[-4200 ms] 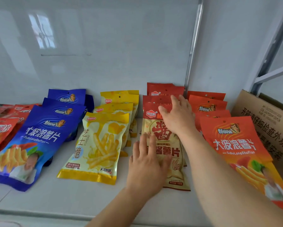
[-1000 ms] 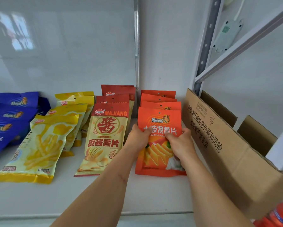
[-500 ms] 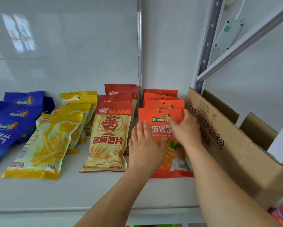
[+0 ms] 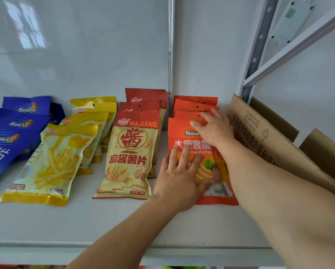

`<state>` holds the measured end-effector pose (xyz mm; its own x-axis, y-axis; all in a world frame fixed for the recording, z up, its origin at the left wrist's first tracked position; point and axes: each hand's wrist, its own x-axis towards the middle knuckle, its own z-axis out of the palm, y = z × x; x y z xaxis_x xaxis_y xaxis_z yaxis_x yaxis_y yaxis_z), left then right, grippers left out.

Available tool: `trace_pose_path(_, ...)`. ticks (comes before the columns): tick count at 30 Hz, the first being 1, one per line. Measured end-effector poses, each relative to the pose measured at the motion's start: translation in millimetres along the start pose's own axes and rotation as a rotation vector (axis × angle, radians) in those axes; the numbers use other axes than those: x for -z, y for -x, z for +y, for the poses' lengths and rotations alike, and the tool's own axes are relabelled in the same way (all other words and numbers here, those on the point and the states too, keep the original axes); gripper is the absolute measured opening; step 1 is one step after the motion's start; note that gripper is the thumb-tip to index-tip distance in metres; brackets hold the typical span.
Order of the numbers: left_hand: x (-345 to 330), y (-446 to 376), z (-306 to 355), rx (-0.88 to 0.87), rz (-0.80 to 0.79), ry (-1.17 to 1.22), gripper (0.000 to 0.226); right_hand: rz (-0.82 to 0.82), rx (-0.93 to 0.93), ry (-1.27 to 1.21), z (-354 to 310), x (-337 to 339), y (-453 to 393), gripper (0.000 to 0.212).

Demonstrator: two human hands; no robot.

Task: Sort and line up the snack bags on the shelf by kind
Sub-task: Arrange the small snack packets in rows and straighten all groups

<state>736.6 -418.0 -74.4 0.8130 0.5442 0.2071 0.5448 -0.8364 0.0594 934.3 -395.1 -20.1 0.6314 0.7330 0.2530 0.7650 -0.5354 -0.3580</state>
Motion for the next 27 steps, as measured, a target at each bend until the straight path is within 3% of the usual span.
trace_pose_path(10,-12,-12,-11,0.024,-0.133,0.221,0.084,-0.038,0.024,0.005,8,-16,-24,0.074)
trace_pose_path(27,-13,-13,-9,0.057,-0.158,0.255,0.089,-0.083,-0.038,0.006,12,-27,-26,0.079)
